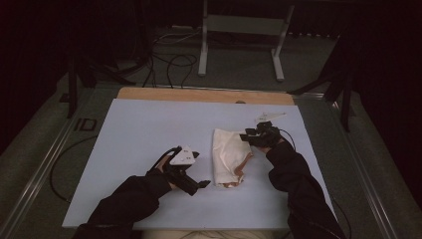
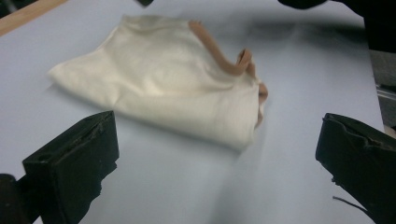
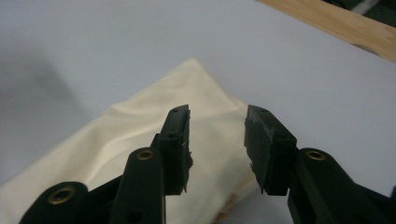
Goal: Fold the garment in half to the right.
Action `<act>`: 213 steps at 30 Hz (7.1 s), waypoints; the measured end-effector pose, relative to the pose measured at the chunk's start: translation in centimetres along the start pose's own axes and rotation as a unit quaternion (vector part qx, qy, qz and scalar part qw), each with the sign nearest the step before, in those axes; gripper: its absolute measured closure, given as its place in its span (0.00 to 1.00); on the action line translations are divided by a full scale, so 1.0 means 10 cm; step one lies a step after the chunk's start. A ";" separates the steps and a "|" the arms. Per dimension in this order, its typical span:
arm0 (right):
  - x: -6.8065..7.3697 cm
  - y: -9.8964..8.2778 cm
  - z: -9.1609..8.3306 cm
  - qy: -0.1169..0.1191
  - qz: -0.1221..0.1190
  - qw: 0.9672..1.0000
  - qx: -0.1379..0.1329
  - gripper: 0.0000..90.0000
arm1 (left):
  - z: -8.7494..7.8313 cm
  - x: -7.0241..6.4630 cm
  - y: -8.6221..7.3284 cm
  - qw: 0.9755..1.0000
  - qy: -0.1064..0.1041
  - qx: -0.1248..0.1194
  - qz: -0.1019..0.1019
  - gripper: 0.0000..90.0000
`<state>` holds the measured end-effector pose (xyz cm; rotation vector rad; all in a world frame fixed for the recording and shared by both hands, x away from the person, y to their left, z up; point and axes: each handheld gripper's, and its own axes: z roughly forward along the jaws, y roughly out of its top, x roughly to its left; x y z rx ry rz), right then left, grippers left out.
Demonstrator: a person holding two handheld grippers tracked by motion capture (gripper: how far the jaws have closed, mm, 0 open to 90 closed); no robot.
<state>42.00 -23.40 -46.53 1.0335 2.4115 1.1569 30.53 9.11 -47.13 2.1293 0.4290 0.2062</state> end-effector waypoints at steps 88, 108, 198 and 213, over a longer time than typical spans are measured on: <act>-0.40 -0.17 0.41 -0.069 0.028 0.996 0.050 0.71 | -0.52 0.10 -0.76 0.988 0.104 -0.080 -0.084 0.01; -0.16 -0.05 0.33 -0.015 0.036 0.998 0.042 0.18 | -0.55 0.13 -0.76 0.988 0.103 -0.077 -0.087 0.01; 0.62 -1.23 -0.70 0.005 -0.027 1.000 -0.008 0.10 | -0.99 0.20 -1.09 0.986 0.118 -0.051 -0.105 0.01; 0.64 -1.26 -0.69 -0.003 -0.030 0.999 -0.010 0.10 | -1.00 0.18 -1.08 0.985 0.123 -0.057 -0.103 0.01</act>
